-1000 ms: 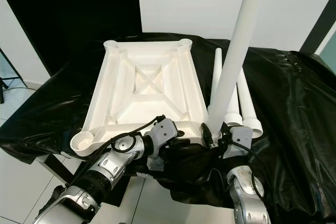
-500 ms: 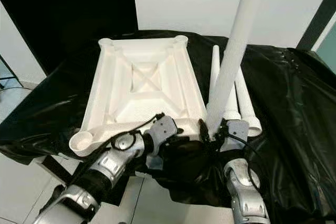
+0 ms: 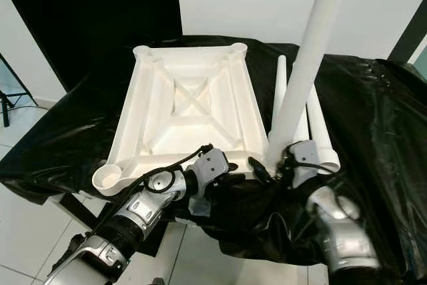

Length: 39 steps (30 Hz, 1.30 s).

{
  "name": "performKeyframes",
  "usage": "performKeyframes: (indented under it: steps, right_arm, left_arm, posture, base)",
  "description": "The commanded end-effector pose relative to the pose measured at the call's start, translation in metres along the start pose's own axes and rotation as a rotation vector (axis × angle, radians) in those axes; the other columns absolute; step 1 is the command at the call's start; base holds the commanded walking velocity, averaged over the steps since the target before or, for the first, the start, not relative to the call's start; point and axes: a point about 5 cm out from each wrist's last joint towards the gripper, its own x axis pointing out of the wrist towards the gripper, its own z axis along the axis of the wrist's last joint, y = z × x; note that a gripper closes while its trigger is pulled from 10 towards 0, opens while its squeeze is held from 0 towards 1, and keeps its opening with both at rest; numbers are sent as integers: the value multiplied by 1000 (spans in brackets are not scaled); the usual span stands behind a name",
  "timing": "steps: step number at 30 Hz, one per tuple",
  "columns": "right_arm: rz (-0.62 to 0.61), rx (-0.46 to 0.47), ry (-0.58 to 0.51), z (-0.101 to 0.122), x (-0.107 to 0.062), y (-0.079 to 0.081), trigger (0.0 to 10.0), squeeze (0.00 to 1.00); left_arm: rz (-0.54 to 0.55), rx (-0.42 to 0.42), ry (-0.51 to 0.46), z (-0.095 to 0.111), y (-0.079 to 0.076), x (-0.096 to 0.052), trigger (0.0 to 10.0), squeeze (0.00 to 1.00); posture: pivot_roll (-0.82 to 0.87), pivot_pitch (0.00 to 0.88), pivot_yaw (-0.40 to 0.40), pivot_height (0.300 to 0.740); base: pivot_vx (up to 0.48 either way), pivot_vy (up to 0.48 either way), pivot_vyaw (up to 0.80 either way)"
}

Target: Building children table

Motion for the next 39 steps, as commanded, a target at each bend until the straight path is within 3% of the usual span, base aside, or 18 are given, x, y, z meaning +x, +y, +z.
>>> performKeyframes:
  steps: [1, 2, 6, 7, 13, 14, 16, 17, 18, 19, 21, 23, 31, 35, 36, 37, 38, 39]
  right_arm:
    - [109, 53, 29, -9, 4, 16, 10000, 0]
    - [135, 47, 58, -9, 2, 12, 4784, 0]
    - [117, 25, 101, -12, 1, 3, 4784, 0]
    - [110, 15, 99, -10, 2, -2, 0, 0]
    - [113, 42, 77, -9, 6, 2, 0, 0]
    - [-46, 60, 11, -13, 12, 11, 0, 0]
    - [-90, 65, -6, -14, 13, 12, 0, 0]
    - [-311, 114, -63, -20, 13, 17, 0, 0]
    - [-384, 138, -75, -24, 12, 25, 0, 0]
    - [-384, 138, -75, -24, 12, 25, 0, 0]
    - [-438, 158, -73, -28, 12, 45, 0, 0]
    - [-439, 153, -69, -29, 13, 47, 0, 0]
    - [-721, 34, -160, -10, 12, 7, 0, 0]
    - [-747, 55, -150, -7, 23, 3, 0, 0]
    - [-687, 67, -141, -6, 31, 12, 6784, 0]
    - [-687, 67, -141, -6, 31, 12, 6784, 0]
    - [-605, 87, -113, -11, 37, 23, 10000, 0]
    - [-551, 100, -94, -14, 40, 31, 10000, 0]
  left_arm:
    - [-89, -65, 125, -29, -18, -1, 10000, 0]
    - [-89, -64, 126, -30, -17, -2, 10000, 0]
    - [-89, -63, 127, -30, -17, -2, 10000, 0]
    - [-89, -63, 127, -30, -17, -3, 10000, 0]
    - [-85, -64, 127, -30, -16, -3, 10000, 0]
    - [-85, -66, 127, -30, -17, -4, 10000, 0]
    - [-85, -66, 126, -30, -17, -4, 10000, 0]
    - [-88, -66, 133, -32, -18, -4, 10000, 0]
    - [-86, -65, 136, -32, -18, -4, 10000, 0]
    - [-86, -65, 136, -32, -18, -4, 10000, 0]
    - [-73, -73, 130, -31, -17, -5, 10000, 0]
    - [-73, -76, 128, -30, -17, -5, 10000, 0]
    - [-74, -47, 145, -30, -6, -8, 10000, 0]
    - [-55, -49, 151, -30, -1, -10, 10000, 0]
    - [-55, -47, 153, -31, 0, -12, 10000, 0]
    - [-55, -47, 153, -31, 0, -12, 10000, 0]
    - [-57, -46, 156, -32, -1, -13, 10000, 0]
    - [-58, -46, 158, -33, -2, -13, 10000, 0]
  posture:
    - [194, 0, -30, 740]
    - [195, 0, -26, 740]
    - [196, 0, -25, 740]
    - [198, 0, -25, 740]
    - [203, 0, -29, 740]
    - [202, 0, -28, 740]
    - [202, 0, -28, 740]
    - [211, 0, -35, 740]
    - [226, 0, -37, 740]
    - [226, 0, -37, 740]
    - [219, 0, -17, 740]
    - [219, 0, -17, 740]
    - [205, 0, -3, 740]
    - [205, 0, -2, 740]
    - [213, 0, -10, 740]
    - [213, 0, -10, 740]
    - [217, 0, -16, 740]
    - [217, 0, -16, 740]
  base:
    - [0, 0, 0]
    - [0, 0, 0]
    - [0, 0, 0]
    - [0, 0, 0]
    - [0, 0, 0]
    - [0, 0, 0]
    - [0, 0, 0]
    - [0, 0, 0]
    - [0, 0, 0]
    - [0, 0, 0]
    - [0, 0, 0]
    - [0, 0, 0]
    - [0, 0, 0]
    - [0, 0, 0]
    - [0, 0, 0]
    - [0, 0, 0]
    - [0, 0, 0]
    - [0, 0, 0]
